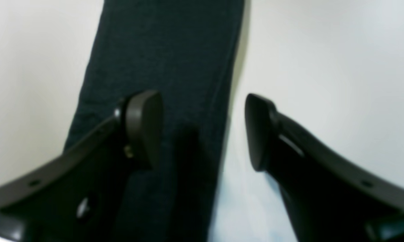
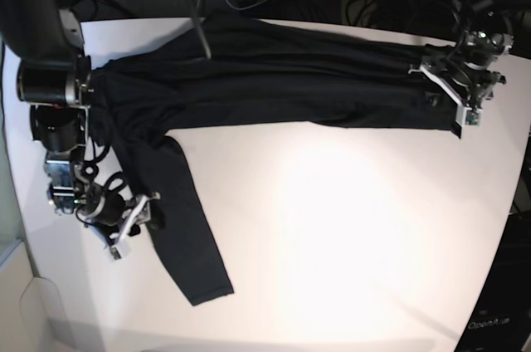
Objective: Fold the T-shirt properly
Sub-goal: 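Grasp the hanging sleeve cuff with the right gripper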
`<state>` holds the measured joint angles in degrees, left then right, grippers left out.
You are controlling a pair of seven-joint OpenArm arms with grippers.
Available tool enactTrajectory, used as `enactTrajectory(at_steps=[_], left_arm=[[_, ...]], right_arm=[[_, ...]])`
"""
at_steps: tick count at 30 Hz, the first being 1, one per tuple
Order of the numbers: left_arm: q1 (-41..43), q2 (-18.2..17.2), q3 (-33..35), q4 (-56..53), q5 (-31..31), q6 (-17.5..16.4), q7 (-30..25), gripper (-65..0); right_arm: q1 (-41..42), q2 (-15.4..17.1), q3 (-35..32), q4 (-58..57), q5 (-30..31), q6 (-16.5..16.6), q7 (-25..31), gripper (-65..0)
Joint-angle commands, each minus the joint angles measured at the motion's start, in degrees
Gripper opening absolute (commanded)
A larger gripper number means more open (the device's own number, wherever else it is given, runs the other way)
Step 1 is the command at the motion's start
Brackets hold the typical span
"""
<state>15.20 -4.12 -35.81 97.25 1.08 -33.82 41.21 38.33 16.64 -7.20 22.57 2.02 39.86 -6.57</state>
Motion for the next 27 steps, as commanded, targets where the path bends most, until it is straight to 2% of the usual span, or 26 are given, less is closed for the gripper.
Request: enactTrajectory(at_steps=[1, 5, 10, 12, 16, 23, 27], left_arm=[[-0.4, -0.6, -0.1, 1.2, -0.6, 0.2, -1.0, -29.8], [-0.4, -0.6, -0.1, 1.3, -0.6, 0.2, -1.0, -29.8], [-0.3, -0.8, -0.1, 1.3, -0.6, 0.2, -1.0, -29.8], [-0.3, -0.7, -0.1, 1.3, -0.6, 0.2, -1.0, -29.8], [-0.4, -0.8, -0.1, 1.3, -0.6, 0.2, -1.0, -29.8], [-1.1, -1.1, -0.1, 2.3, -0.8, 0.2, -1.1, -29.8], [-1.5, -1.1, -0.1, 5.4, -0.9, 0.2, -1.0, -29.8]], right_arm=[[1.1, 0.5, 0.3, 0.8, 0.7, 0.1, 1.3, -26.3], [-1.0, 0.5, 0.3, 0.3, 0.7, 0.1, 4.2, -26.4], [-2.0, 0.5, 0.3, 0.4, 0.7, 0.1, 4.6, -28.3], [-2.0, 0.5, 0.3, 0.5, 0.7, 0.1, 4.6, -36.3], [-2.1, 0.5, 0.3, 0.7, 0.7, 0.1, 4.6, -65.0], [-2.1, 0.5, 2.5, 1.1, 0.7, 0.1, 4.7, -64.7], [-4.3, 0.5, 4.7, 7.1, 0.7, 0.1, 5.4, -64.7]])
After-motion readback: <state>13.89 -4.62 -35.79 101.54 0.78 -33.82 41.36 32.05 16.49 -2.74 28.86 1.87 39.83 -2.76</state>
